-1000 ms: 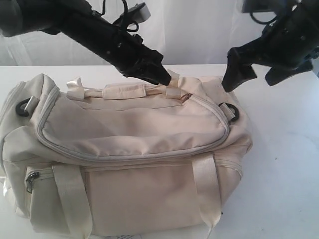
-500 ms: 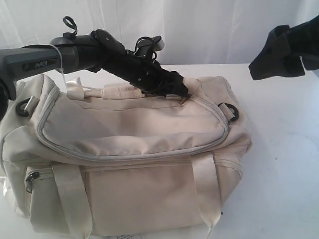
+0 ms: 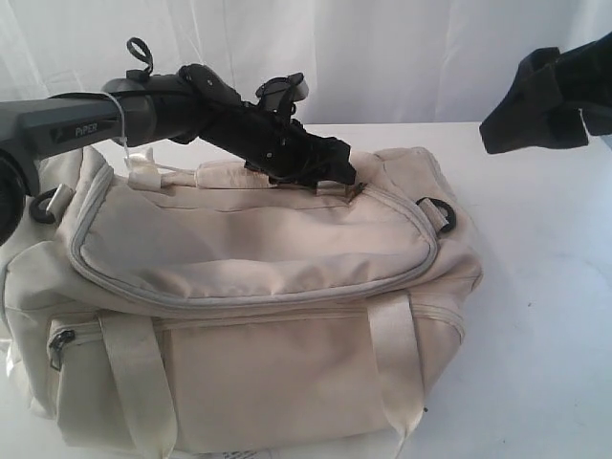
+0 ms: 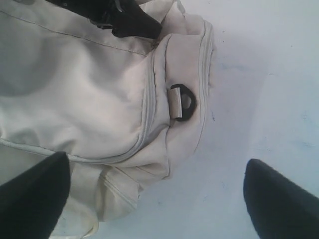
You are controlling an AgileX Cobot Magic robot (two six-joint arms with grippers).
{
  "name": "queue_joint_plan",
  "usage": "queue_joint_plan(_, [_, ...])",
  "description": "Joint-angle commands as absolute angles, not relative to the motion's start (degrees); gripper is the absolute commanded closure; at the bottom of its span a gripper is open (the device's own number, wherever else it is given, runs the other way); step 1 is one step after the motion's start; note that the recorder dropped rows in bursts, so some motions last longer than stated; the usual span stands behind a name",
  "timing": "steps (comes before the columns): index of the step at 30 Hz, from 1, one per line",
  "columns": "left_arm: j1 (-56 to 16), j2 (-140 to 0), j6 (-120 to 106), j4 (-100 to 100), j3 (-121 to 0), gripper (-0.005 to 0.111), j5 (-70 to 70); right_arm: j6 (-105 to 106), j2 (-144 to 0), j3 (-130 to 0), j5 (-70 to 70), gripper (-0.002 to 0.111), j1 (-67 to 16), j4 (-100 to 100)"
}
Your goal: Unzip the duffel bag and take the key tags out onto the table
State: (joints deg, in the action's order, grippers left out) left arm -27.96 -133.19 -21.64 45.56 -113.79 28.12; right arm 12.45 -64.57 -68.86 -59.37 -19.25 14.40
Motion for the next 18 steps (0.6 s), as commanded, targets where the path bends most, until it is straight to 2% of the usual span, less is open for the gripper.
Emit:
queue_joint_plan(1, [-28.1, -133.6, -20.4, 44.8, -114.0, 0.037, 29.8, 12.2, -64.1, -68.6, -57.9, 0.022, -18.8, 15.1])
queue_joint_plan(4, [-28.1, -133.6, -20.4, 46.1, -114.0, 0.038, 28.9, 12.2, -64.1, -68.6, -56.9, 0.022, -18.8, 15.7])
queue_joint_plan(5, [-28.1, -133.6, -20.4, 46.0, -114.0, 0.041, 28.6, 12.2, -64.1, -68.6, -56.8, 0.022, -18.8, 15.8])
queue_joint_plan(7, [-28.1, -133.6, -20.6, 45.6, -114.0, 0.055, 28.5, 12.1, -64.1, -68.6, -56.7, 0.022, -18.8, 15.8])
queue_joint_plan(12, [-28.1, -133.7, -22.5, 46.1, -114.0, 0.107, 28.0, 11.7, -64.1, -68.6, -54.1, 0.022, -18.8, 15.8])
queue_joint_plan(18, [-28.0, -129.9, -24.8, 45.6, -116.6, 0.106, 33.8, 11.7, -64.1, -68.6, -53.9, 0.022, -18.8, 15.8])
